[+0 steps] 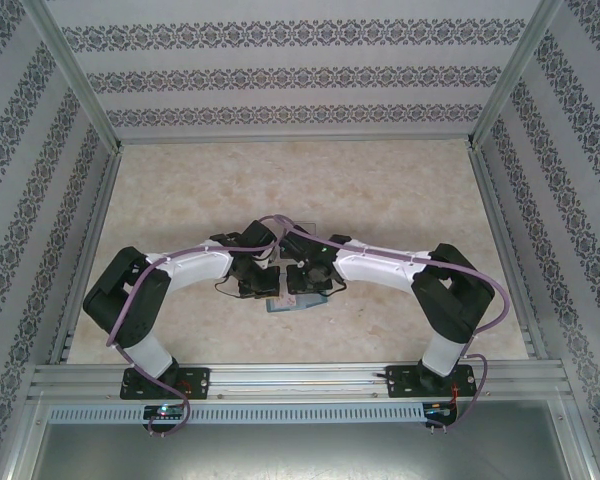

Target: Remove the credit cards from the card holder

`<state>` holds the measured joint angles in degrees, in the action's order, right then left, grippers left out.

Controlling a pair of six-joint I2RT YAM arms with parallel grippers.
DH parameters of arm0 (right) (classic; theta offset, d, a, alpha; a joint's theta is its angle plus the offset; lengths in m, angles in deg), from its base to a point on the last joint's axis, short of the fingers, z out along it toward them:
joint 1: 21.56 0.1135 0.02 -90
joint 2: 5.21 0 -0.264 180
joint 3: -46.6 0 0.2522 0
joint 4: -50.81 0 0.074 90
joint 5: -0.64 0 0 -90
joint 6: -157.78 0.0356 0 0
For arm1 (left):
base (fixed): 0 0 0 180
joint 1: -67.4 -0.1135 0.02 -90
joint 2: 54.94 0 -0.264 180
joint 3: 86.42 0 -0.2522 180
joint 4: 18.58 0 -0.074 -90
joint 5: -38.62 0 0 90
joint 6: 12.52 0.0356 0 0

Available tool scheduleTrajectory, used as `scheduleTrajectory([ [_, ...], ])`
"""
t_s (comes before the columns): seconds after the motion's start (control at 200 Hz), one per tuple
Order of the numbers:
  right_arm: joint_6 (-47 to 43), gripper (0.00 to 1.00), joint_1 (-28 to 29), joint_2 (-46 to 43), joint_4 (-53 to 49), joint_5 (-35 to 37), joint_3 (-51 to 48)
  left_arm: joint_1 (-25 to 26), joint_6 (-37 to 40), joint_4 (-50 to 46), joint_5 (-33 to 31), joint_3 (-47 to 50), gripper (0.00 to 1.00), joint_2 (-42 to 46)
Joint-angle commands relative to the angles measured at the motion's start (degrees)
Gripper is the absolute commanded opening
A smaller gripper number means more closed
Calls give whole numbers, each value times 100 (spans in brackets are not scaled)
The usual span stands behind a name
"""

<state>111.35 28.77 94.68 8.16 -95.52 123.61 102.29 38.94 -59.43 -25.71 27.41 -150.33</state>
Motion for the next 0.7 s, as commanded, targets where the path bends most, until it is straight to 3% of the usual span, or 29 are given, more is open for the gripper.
scheduleTrajectory([
  [0.0,59,27,-57,146,367,-346,-47,66,93,-112,-132,-53,3,-102],
  [0.475,70,22,-83,518,542,-464,-13,66,111,-143,-154,-30,3,-68],
  [0.694,85,30,-86,584,394,-259,-66,64,111,-182,-169,-25,3,30],
])
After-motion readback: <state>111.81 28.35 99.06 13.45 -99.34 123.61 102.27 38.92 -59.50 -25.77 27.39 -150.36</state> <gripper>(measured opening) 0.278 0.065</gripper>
